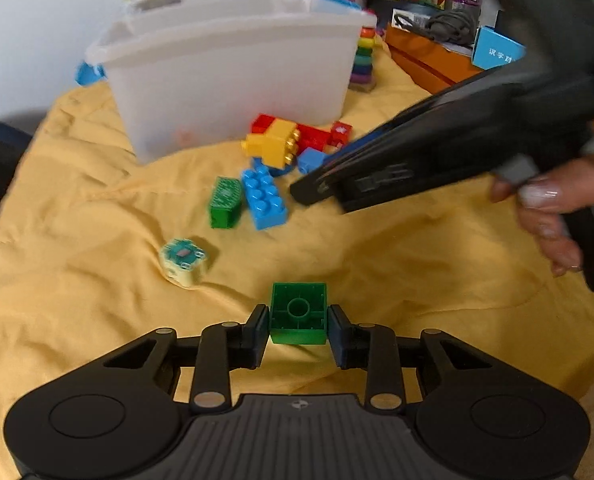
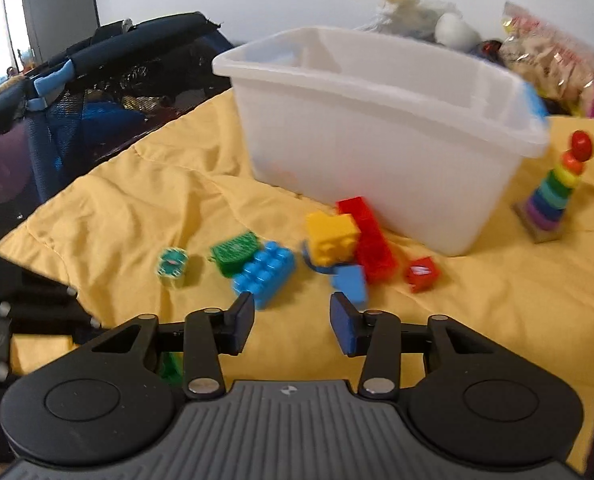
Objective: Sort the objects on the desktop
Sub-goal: 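Grasp a green Duplo brick with the left gripper while the right grasps a blue Duplo brick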
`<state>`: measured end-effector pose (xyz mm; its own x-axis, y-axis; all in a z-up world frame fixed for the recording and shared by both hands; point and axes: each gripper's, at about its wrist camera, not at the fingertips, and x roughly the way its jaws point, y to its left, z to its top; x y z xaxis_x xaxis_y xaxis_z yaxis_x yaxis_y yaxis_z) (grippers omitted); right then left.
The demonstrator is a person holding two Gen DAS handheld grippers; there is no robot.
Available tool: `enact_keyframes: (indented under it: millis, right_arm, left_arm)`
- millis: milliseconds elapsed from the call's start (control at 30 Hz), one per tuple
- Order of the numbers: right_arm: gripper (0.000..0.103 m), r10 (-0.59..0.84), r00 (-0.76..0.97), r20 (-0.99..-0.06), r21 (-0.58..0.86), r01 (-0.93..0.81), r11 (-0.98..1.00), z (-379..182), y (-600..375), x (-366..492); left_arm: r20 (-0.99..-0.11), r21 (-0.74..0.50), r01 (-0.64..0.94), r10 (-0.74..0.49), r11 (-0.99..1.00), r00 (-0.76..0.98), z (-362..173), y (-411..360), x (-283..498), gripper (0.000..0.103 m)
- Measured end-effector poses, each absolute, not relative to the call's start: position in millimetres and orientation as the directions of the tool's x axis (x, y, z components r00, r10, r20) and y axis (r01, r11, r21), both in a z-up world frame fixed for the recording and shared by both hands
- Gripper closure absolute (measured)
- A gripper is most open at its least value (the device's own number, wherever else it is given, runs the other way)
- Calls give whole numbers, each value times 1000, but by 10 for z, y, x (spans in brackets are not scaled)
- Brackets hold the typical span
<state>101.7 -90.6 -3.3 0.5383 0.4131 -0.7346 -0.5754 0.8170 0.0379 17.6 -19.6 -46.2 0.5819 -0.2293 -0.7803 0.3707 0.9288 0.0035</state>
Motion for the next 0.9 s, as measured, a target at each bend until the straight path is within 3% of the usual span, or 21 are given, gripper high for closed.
enact_keyframes:
  millis: [167, 433, 633, 733, 800, 900]
  right_arm:
    - [65, 419, 472, -776, 129, -531, 838, -189, -658, 1219]
    - [74, 365, 480, -798, 89, -505, 858, -300, -617, 1276]
    - [74, 348, 499, -794, 74, -488, 870, -140, -1106, 1013]
    - [74, 333, 506, -795, 70, -470, 880, -106, -1313, 842]
    - [74, 319, 509, -799, 60, -462, 885, -113, -1409, 736]
    - [74, 314, 503, -805, 59, -460, 886, -147, -1497, 611]
  left_arm:
    - [-750, 97, 413, -207, 905, 628, -412, -192, 37, 67]
    - [-724, 259, 556, -222, 790, 653, -430, -400, -174, 67]
    - [-719, 384, 518, -105, 764, 687, -599, -490, -72, 64]
    - [-757, 288, 479, -109, 829, 644, -609, -366, 89, 64]
    - [-791, 128, 411, -158, 903, 592, -554, -197, 226, 77]
    - [-789, -145, 344, -318, 928, 526, -443, 10, 298, 77]
